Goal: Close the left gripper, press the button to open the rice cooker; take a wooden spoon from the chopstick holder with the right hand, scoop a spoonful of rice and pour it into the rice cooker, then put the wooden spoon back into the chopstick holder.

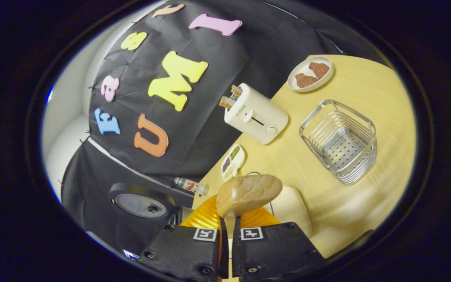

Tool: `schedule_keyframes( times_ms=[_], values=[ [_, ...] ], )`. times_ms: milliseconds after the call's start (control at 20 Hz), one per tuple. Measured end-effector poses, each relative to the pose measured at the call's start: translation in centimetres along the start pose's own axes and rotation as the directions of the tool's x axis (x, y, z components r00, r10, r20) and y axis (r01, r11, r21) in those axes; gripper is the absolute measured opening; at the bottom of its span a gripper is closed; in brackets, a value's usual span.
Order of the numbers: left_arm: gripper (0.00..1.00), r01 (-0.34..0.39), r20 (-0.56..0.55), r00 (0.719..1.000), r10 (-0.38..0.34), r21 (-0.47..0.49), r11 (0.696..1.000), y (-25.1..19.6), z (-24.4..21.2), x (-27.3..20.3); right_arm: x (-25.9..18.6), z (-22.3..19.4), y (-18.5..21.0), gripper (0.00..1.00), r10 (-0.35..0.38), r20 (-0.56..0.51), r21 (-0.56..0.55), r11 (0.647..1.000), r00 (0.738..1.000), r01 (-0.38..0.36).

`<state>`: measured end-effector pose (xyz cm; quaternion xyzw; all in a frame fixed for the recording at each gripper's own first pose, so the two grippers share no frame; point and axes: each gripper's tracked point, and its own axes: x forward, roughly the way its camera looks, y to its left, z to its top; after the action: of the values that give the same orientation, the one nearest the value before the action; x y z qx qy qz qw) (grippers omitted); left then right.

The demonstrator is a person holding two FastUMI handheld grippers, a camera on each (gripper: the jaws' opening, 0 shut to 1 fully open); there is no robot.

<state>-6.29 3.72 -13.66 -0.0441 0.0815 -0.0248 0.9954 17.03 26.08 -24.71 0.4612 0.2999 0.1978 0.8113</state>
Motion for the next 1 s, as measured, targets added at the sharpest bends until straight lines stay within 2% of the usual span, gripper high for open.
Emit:
schedule_keyframes(
  times_ms=[350, 550, 600, 650, 800, 1000],
  values=[
    [0.94, -0.003, 0.009, 1.000, 0.003, -0.009, 1.000, 0.5, 0.1, -0.4, -1.5, 0.2, 4.2, 0.08, 0.122, -0.033, 0.174, 0.978, 0.992, -0.114],
    [0.94, -0.006, 0.012, 1.000, 0.006, -0.013, 1.000, 1.1, 0.0, -0.9, -1.7, -1.7, 8.8, 0.08, 0.239, -0.085, 0.273, 0.939, 0.967, -0.208],
    [0.94, -0.010, 0.012, 1.000, 0.010, -0.013, 1.000, 1.3, -0.1, -1.0, -1.7, -2.2, 9.9, 0.04, 0.266, -0.093, 0.294, 0.928, 0.959, -0.229],
    [0.94, -0.014, 0.014, 1.000, 0.014, -0.013, 1.000, 1.7, -0.1, -1.2, -1.6, -2.7, 10.9, 0.08, 0.288, -0.106, 0.314, 0.918, 0.952, -0.242],
    [0.94, -0.045, 0.018, 0.999, 0.045, 0.003, 0.999, 2.9, -0.2, -1.7, -1.1, -4.3, 13.5, 0.08, 0.331, -0.135, 0.337, 0.902, 0.934, -0.271],
    [0.94, -0.050, 0.019, 0.999, 0.051, -0.005, 0.999, 3.8, -0.4, -2.3, 0.1, -6.5, 15.8, 0.08, 0.330, -0.163, 0.300, 0.914, 0.930, -0.272]
  ],
)
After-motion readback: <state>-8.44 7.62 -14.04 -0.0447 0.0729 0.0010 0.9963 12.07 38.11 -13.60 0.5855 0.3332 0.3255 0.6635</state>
